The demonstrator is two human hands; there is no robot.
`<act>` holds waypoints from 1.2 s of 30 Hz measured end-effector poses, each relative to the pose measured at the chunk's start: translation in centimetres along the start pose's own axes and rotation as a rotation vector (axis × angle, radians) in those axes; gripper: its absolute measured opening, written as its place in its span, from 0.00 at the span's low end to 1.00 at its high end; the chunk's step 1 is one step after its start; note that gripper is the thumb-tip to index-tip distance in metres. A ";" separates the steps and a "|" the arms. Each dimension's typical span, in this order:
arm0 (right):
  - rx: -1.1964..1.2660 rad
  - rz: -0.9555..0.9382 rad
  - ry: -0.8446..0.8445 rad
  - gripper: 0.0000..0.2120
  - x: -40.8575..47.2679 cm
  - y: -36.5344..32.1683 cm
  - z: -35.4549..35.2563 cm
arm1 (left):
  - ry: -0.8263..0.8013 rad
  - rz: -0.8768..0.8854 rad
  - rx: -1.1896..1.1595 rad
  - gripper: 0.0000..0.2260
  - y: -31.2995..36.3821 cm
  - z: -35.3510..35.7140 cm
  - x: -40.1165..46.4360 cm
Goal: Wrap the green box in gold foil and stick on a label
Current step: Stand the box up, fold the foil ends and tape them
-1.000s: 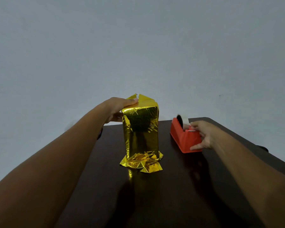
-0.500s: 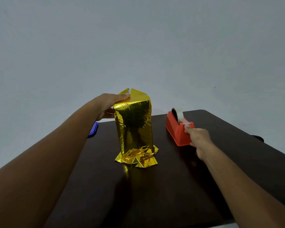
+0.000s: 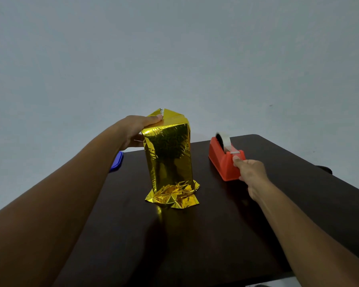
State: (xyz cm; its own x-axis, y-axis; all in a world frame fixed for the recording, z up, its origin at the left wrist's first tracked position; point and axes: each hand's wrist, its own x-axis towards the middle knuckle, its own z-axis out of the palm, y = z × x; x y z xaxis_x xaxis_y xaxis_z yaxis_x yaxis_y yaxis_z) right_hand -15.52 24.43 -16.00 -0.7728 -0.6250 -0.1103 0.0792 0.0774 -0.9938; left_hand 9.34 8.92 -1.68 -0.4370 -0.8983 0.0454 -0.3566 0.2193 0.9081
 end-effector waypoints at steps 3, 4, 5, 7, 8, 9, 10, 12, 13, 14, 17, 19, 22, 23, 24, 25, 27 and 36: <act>-0.004 -0.019 -0.005 0.11 0.0 -0.1 0.1 | 0.001 -0.003 -0.001 0.26 0.0 -0.1 0.0; -0.005 -0.023 -0.009 0.11 0.1 -0.1 0.1 | 0.001 -0.006 0.000 0.26 -0.1 -0.1 0.0; -0.003 -0.030 -0.009 0.10 0.1 0.1 0.1 | 0.000 -0.008 0.002 0.26 -0.1 0.0 0.0; -0.040 -0.055 -0.002 0.10 0.2 0.5 0.1 | -0.002 -0.009 0.004 0.25 -0.1 0.0 0.0; -0.089 -0.072 0.006 0.11 0.1 0.8 0.1 | 0.001 -0.008 0.002 0.25 -0.1 0.0 0.0; -0.137 -0.092 0.022 0.12 0.1 1.1 0.2 | 0.003 -0.006 0.000 0.25 -0.1 -0.1 0.0; -0.170 -0.116 0.042 0.14 -0.1 1.3 0.2 | 0.005 -0.006 -0.005 0.25 -0.1 -0.1 -0.1; -0.242 -0.217 0.133 0.17 -0.4 1.6 0.3 | 0.006 -0.008 -0.006 0.25 -0.1 -0.1 -0.2; -0.324 -0.306 0.211 0.17 -0.7 1.5 0.4 | 0.006 -0.009 -0.001 0.25 0.0 -0.1 -0.3; -0.400 -0.412 0.276 0.16 -0.9 1.1 0.6 | 0.011 -0.009 0.000 0.25 0.1 -0.1 -0.5; -0.256 -0.683 0.179 0.08 -1.7 -1.9 1.9 | 0.029 0.000 0.006 0.24 0.2 -0.1 -0.7; -0.133 -0.760 0.003 0.05 -2.6 -5.5 3.0 | 0.034 0.005 -0.003 0.26 0.1 0.1 -0.6; -0.107 -0.829 -0.277 0.07 -3.8 -11.6 4.6 | 0.058 0.005 -0.029 0.28 -0.2 0.1 -0.3; -0.170 -0.842 -0.395 0.07 -4.2 -13.6 5.0 | 0.065 0.006 -0.035 0.28 -0.3 0.0 -0.3; -0.260 -0.850 -0.514 0.07 -4.4 -15.4 5.5 | 0.069 0.011 -0.036 0.28 -0.4 -0.1 -0.3; -0.371 -0.848 -0.616 0.08 -4.6 -17.1 5.7 | 0.072 0.020 -0.028 0.28 -0.5 -0.1 -0.3; -0.620 -0.777 -0.799 0.21 -4.6 -19.7 6.4 | 0.079 0.031 -0.019 0.26 -0.5 -0.1 -0.4; -1.156 -0.501 -0.952 0.41 -4.9 -24.6 10.2 | 0.063 0.042 -0.031 0.25 0.0 0.0 -0.7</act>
State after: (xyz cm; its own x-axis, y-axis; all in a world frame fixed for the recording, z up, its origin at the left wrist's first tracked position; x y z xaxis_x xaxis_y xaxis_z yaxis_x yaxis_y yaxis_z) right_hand -7.29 17.64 8.85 0.1263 -0.9727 -0.1947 -0.9002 -0.0299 -0.4345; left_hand 9.62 9.53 -1.67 -0.3977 -0.9110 0.1088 -0.3127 0.2461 0.9174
